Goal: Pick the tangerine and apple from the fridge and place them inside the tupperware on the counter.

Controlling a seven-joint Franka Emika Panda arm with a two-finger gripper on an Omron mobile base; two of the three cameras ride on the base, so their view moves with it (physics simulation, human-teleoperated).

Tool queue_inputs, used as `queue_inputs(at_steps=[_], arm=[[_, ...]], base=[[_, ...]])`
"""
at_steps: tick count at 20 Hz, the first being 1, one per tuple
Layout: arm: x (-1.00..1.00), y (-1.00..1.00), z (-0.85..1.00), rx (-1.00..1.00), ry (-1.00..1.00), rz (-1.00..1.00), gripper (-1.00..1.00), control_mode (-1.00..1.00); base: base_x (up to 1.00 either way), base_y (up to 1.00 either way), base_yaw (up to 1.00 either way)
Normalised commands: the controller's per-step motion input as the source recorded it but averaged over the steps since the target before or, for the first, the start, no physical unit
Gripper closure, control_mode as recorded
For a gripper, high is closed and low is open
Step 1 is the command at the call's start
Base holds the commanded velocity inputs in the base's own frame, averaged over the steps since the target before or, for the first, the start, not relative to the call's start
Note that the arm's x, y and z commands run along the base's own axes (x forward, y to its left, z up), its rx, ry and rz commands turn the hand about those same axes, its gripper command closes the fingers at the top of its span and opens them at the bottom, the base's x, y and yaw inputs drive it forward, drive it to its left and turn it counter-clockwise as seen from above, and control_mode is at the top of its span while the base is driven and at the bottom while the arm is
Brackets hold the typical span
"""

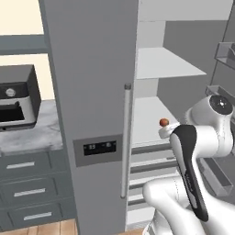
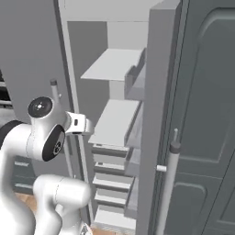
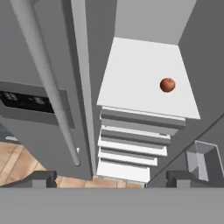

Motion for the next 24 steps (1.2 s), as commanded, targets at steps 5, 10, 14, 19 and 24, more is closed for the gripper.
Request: queue_inputs(at_steps=[5, 10, 14, 19, 24], arm=[[0.00, 0.00, 0.00, 0.00, 0.00, 0.00, -1.00, 1.00], [0.00, 0.00, 0.00, 0.00, 0.00, 0.00, -1.00, 1.00], [0.00, 0.00, 0.00, 0.00, 0.00, 0.00, -1.00, 1.00], [0.00, 0.00, 0.00, 0.00, 0.00, 0.00, -1.00, 1.00], [0.00, 0.00, 0.00, 0.00, 0.00, 0.00, -1.00, 1.00]], base=[[0.00, -0.01, -0.28], [0.00, -0.06, -0.28], [0.00, -0.07, -0.19], [0.00, -0.29, -0.12], [0.00, -0.37, -0.07]])
